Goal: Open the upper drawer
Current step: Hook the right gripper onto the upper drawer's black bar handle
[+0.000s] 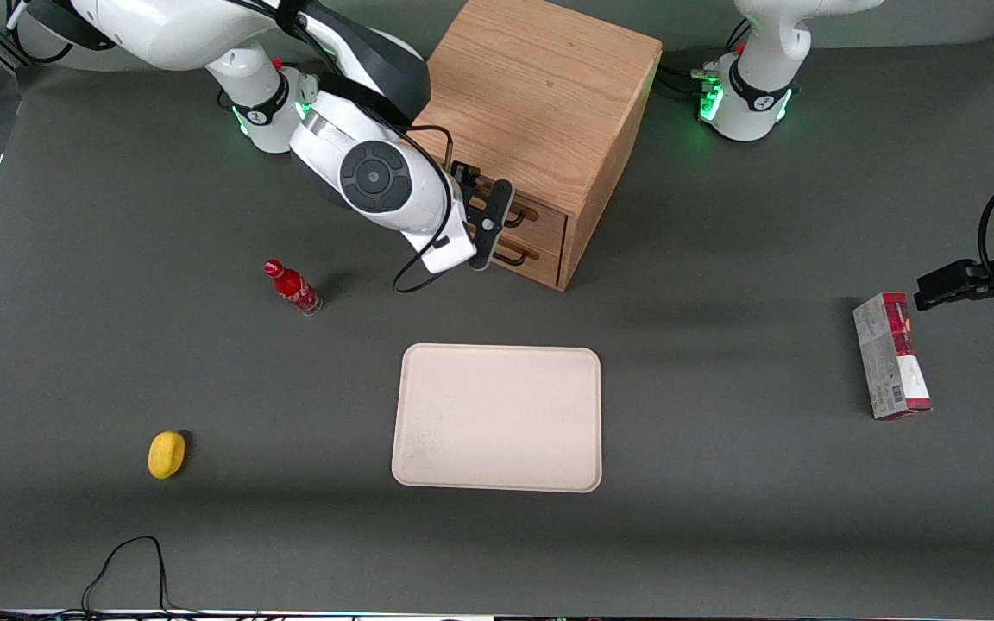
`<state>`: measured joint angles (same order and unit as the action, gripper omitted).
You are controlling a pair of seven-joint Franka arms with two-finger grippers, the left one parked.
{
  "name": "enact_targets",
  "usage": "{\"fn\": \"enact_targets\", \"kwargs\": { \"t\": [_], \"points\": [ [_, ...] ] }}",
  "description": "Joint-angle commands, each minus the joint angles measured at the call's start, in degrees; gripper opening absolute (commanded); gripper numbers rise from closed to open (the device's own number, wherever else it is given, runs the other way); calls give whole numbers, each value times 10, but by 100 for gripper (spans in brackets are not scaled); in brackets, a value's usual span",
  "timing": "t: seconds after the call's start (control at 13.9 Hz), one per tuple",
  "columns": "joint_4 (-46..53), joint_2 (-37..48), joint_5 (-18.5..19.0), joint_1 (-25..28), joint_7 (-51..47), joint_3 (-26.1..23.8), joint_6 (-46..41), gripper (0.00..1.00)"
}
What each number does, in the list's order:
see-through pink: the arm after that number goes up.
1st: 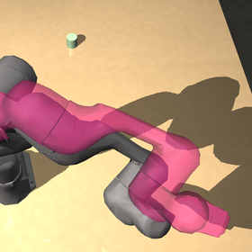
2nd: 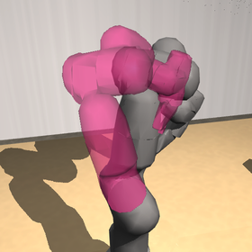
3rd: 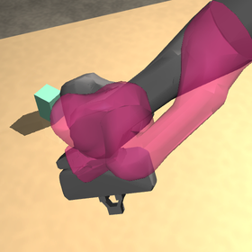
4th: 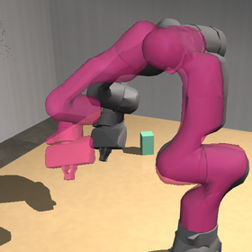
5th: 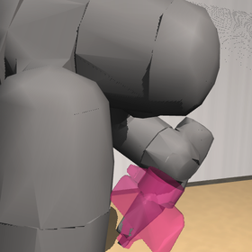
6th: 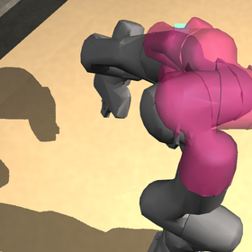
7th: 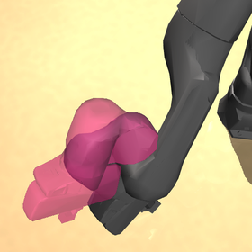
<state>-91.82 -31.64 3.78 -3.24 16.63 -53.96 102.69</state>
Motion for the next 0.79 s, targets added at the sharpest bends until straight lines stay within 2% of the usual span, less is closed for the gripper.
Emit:
{"fn": "enact_targets", "kwargs": {
  "t": [0.0,0.14,0.36,0.72],
  "points": [
    [-9,-3,17,-2,12,-2,20,100],
    [-7,-18,54,-4,12,-2,25,100],
    [-4,-20,65,-7,28,-1,36,100],
    [19,-21,76,-9,65,28,37,100]
  ]
}}
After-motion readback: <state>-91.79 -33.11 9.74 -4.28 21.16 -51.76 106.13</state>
